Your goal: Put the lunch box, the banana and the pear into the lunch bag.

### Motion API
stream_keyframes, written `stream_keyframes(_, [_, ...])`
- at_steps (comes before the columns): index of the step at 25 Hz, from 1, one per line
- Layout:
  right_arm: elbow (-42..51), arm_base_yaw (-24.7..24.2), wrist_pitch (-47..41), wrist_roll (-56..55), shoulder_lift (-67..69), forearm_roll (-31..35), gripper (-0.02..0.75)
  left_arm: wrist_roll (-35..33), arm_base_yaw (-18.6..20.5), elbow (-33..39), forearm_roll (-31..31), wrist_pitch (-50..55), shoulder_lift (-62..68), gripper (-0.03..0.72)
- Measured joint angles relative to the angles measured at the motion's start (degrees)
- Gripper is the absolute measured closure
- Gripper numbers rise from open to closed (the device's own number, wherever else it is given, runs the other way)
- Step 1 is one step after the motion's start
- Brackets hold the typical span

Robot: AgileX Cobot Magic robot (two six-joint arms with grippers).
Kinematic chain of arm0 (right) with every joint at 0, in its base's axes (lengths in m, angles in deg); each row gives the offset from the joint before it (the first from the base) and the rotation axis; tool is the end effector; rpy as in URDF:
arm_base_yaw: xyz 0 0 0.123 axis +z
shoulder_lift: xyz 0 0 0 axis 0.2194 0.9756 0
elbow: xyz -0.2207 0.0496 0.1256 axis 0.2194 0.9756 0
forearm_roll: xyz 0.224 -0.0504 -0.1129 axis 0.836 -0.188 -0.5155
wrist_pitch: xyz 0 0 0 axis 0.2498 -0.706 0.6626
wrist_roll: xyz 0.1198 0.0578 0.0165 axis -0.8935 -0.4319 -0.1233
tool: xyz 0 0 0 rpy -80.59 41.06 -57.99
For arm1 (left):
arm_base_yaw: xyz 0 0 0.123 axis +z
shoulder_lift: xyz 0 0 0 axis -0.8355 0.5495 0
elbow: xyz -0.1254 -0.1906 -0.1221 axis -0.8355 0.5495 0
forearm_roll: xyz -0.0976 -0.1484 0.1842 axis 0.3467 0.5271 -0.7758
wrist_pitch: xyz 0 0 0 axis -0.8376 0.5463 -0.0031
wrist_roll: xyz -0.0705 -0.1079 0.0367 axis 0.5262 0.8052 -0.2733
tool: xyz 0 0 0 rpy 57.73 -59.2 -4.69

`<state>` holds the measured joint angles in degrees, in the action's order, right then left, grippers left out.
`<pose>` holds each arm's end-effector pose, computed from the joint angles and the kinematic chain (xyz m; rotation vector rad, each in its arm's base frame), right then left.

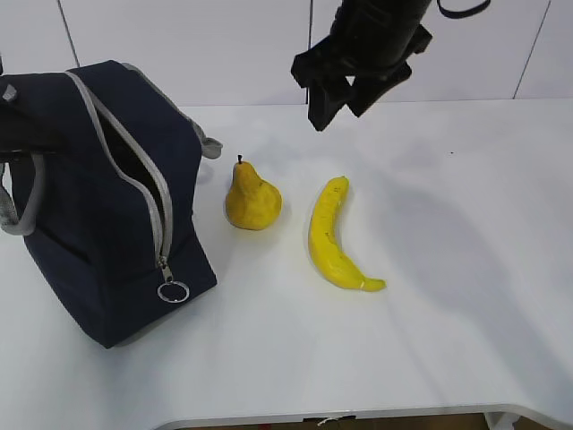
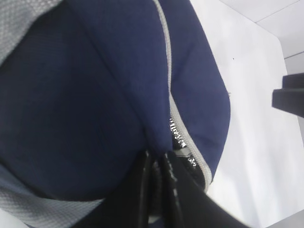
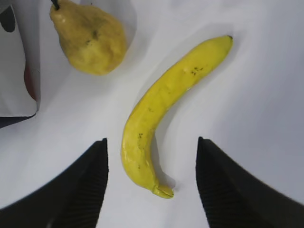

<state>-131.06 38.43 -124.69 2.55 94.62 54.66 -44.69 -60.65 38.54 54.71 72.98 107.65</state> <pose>0.4005 0.2030 0.2614 -0.8119 2.6139 0.1788 0.2844 -0.0870 0.2463 -0.2503 2.3290 -0.9028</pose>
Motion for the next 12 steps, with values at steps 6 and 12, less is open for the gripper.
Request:
stream_keyframes(6, [5.64, -3.32, 0.92, -2.5, 0.0, 5.76, 0.259, 0.0, 0.0, 0.0, 0.0, 0.13, 0.0, 0.685])
stream_keyframes(12, [12.39, -3.25, 6.49, -4.31, -0.09, 8.1, 0.246, 0.0, 0.0, 0.0, 0.0, 0.23, 0.0, 0.685])
